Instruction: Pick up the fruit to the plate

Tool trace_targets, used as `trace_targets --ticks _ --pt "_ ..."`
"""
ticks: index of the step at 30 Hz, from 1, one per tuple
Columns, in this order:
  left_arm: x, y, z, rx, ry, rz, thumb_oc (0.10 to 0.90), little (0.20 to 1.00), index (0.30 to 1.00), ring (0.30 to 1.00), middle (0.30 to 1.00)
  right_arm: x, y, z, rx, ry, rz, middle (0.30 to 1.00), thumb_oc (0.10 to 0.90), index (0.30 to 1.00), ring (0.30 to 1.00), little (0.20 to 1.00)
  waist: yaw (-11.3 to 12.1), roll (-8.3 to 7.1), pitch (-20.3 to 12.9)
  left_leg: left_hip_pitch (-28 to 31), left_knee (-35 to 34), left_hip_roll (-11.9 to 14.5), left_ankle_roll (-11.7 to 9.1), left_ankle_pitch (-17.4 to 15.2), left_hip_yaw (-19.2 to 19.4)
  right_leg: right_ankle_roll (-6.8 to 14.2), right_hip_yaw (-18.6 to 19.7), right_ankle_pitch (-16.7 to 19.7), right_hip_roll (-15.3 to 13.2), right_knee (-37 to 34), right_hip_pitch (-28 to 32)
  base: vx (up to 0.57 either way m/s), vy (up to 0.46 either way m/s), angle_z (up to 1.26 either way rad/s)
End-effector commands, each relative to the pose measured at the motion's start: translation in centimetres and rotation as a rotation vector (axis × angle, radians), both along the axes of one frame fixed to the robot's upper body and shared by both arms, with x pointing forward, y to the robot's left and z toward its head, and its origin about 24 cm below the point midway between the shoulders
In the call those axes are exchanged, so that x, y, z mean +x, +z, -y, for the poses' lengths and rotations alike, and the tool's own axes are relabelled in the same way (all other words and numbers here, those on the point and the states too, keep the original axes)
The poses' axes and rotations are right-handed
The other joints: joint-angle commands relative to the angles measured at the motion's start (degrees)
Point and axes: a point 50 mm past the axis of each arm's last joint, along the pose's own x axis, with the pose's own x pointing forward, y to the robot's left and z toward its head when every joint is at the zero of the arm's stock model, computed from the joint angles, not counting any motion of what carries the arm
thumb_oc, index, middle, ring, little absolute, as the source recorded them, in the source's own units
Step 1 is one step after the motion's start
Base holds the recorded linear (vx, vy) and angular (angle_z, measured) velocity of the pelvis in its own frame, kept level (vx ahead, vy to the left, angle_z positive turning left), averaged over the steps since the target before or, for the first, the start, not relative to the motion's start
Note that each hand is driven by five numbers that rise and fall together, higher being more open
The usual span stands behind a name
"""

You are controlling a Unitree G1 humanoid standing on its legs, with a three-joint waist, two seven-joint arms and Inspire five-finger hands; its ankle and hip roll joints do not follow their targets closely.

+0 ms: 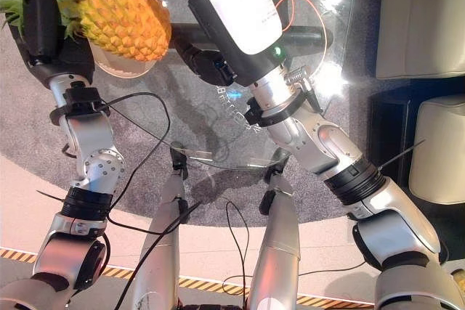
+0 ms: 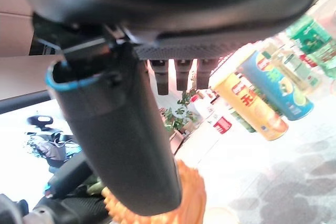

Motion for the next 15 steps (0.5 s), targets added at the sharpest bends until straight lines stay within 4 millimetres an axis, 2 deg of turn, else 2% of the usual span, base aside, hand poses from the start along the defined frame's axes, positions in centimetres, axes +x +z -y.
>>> trace_targets --ticks 1,15 --pt "-3.6 6.8 -0.9 0.062 0.199 0.363 0.100 0.200 0.300 0.300 0.300 -1.9 4.1 0.0 0.202 0.102 0.180 0.900 0.800 0.900 0.900 0.900 0.84 -1.49 -1.50 -1.90 4.63 -0.26 -1.51 -4.15 -0.37 3.49 -1.01 5.23 1.09 -11.43 5.26 0.00 0.000 0.00" --pt "-3.9 7.5 -1.8 0.099 0.549 0.323 0.100 0.200 0.300 0.300 0.300 0.4 2.6 4.8 0.514 -0.089 0.143 0.900 0.800 0.900 0.900 0.900 -0.13 -1.91 -1.50 -2.05 4.63 0.14 -1.64 -4.46 0.05 3.16 -0.55 4.78 1.61 -11.20 4.71 0.00 0.000 0.00"
